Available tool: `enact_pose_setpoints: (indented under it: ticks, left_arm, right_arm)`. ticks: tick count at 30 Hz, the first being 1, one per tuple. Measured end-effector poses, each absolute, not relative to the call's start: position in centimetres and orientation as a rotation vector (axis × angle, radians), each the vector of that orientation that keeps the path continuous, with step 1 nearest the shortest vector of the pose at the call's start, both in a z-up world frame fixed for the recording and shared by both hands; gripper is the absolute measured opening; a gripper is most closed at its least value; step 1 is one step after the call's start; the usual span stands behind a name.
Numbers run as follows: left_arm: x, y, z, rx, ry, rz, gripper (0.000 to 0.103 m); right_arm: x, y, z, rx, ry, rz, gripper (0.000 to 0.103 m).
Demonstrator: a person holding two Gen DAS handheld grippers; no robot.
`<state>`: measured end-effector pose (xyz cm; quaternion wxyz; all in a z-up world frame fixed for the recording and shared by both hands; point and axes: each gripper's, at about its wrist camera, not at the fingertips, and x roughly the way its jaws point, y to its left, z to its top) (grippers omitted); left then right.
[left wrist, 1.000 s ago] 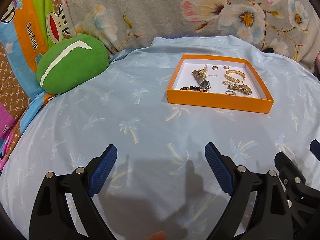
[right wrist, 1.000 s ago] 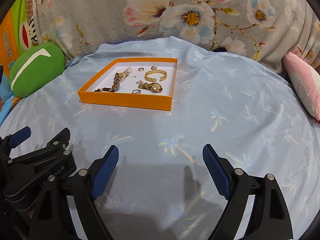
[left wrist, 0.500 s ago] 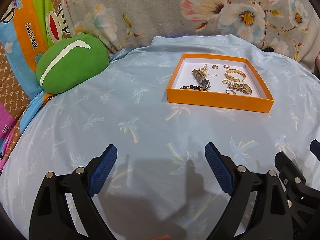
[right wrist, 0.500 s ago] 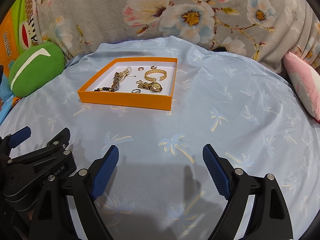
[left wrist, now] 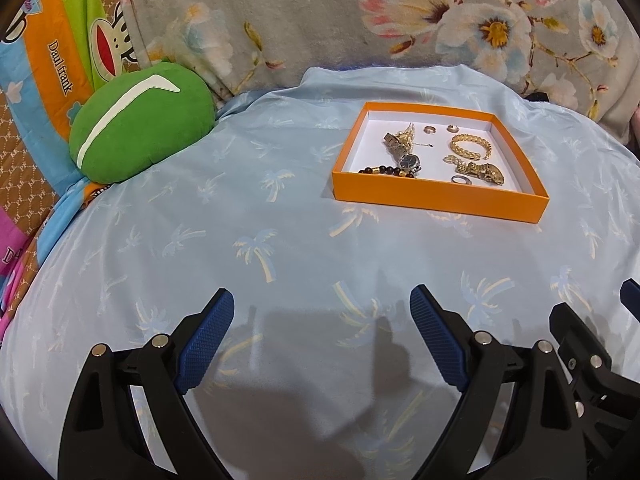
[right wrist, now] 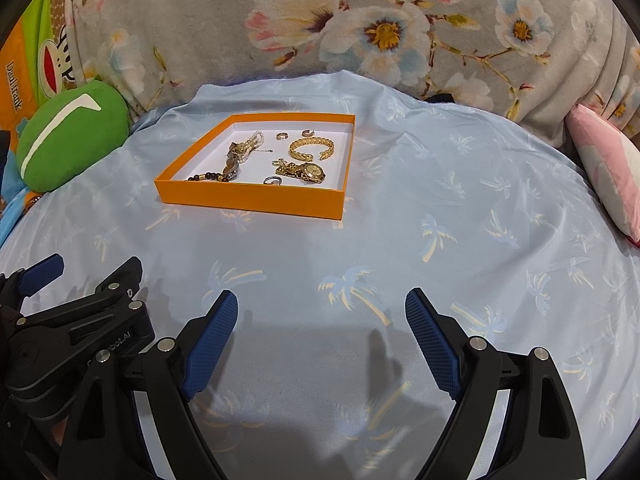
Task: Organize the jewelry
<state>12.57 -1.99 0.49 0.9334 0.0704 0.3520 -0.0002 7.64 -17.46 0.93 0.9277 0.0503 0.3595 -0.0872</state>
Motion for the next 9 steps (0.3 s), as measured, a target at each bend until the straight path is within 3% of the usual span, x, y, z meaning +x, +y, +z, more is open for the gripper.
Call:
enact_pose_setpoints:
  ticks: [9]
  left_arm:
    - [12.25,-2.18,0.74,0.156,0.705,0.013,0.087]
  right_arm:
    - [7.64,-17.7,0.73,0.103,0.736,-0.18,0.085]
